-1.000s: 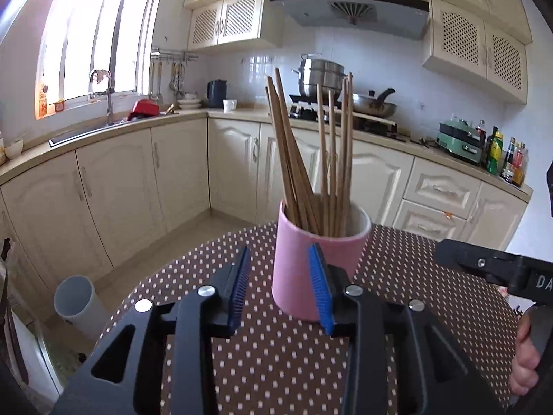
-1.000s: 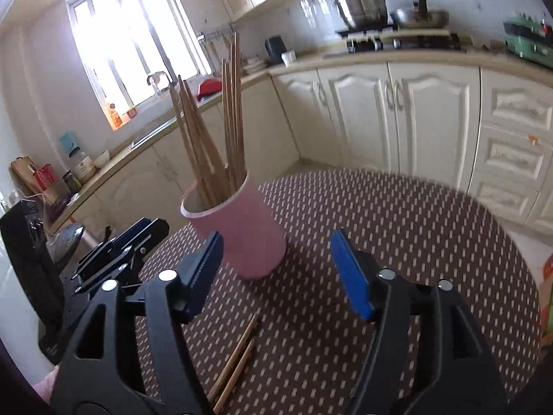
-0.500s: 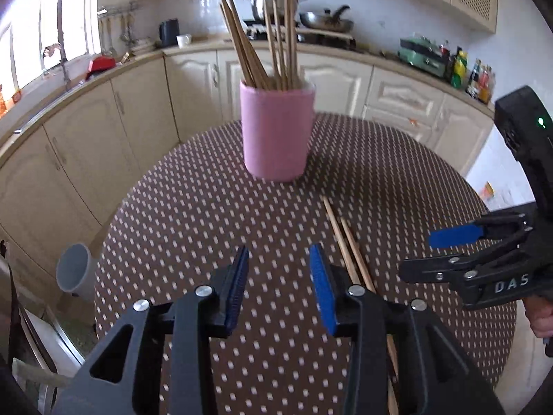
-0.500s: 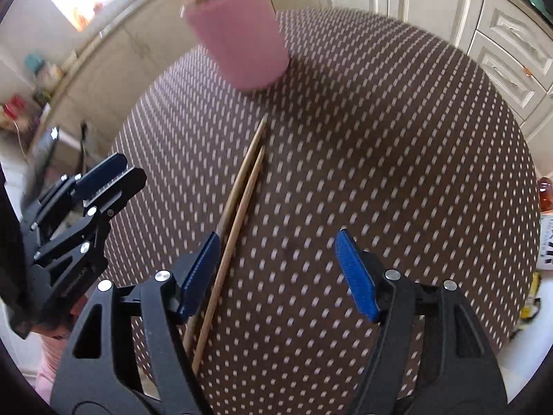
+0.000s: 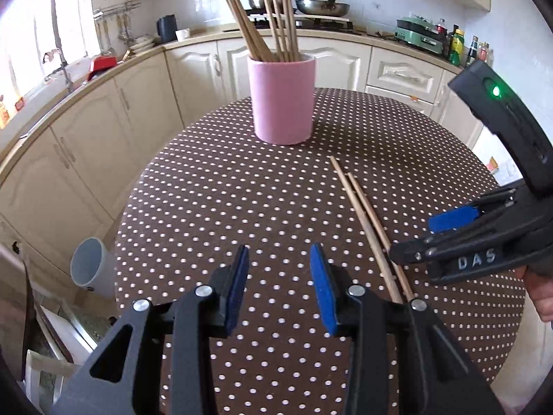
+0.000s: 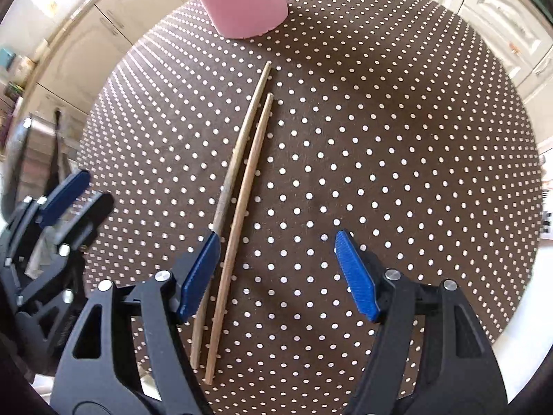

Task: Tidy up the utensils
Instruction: 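Close the right tool on a chopstick while the left tool grasps the last chopstick, then lift both chopsticks upright and lower them into the pink cup, then open both tools and pull them back from the pink cup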

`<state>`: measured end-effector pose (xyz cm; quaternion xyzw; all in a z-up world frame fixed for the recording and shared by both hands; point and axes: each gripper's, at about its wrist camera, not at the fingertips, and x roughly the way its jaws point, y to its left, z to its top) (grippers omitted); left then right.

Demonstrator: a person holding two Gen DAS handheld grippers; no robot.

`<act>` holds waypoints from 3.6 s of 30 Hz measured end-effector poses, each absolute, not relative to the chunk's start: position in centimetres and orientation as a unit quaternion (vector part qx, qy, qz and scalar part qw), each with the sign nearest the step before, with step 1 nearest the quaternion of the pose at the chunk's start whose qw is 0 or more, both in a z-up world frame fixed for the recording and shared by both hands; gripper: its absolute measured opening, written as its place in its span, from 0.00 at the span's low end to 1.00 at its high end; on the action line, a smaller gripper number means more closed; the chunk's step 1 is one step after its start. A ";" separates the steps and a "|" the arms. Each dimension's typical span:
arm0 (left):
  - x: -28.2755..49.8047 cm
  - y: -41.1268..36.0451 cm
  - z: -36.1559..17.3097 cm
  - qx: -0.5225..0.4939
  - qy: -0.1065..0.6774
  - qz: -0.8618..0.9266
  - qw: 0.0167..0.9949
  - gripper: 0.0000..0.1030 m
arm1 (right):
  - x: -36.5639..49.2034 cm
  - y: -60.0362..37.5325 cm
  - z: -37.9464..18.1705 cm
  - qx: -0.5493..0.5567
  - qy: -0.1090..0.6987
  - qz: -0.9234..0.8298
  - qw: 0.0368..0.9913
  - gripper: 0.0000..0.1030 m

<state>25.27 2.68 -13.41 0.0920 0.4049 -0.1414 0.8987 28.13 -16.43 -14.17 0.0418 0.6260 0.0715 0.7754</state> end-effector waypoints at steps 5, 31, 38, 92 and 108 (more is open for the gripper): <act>25.8 3.5 -12.6 0.082 0.398 -0.124 0.905 0.36 | 27.6 -13.1 -15.0 -0.004 0.624 0.032 0.781 0.64; 33.0 -5.8 -16.0 0.035 0.552 -0.180 0.813 0.28 | 31.0 -13.3 -15.4 0.142 0.591 0.125 0.784 0.05; 34.2 -6.0 -15.1 0.041 0.525 -0.131 0.840 0.05 | 31.5 -16.4 -13.6 0.164 0.555 0.152 0.801 0.05; 41.4 -4.4 -8.1 -0.063 0.054 -0.020 0.996 0.06 | 41.9 -20.3 -9.3 0.149 0.187 0.219 0.946 0.06; 32.1 -3.8 -8.3 -0.024 0.198 -0.039 0.979 0.29 | 27.4 -24.7 -5.3 0.121 0.200 0.128 0.964 0.68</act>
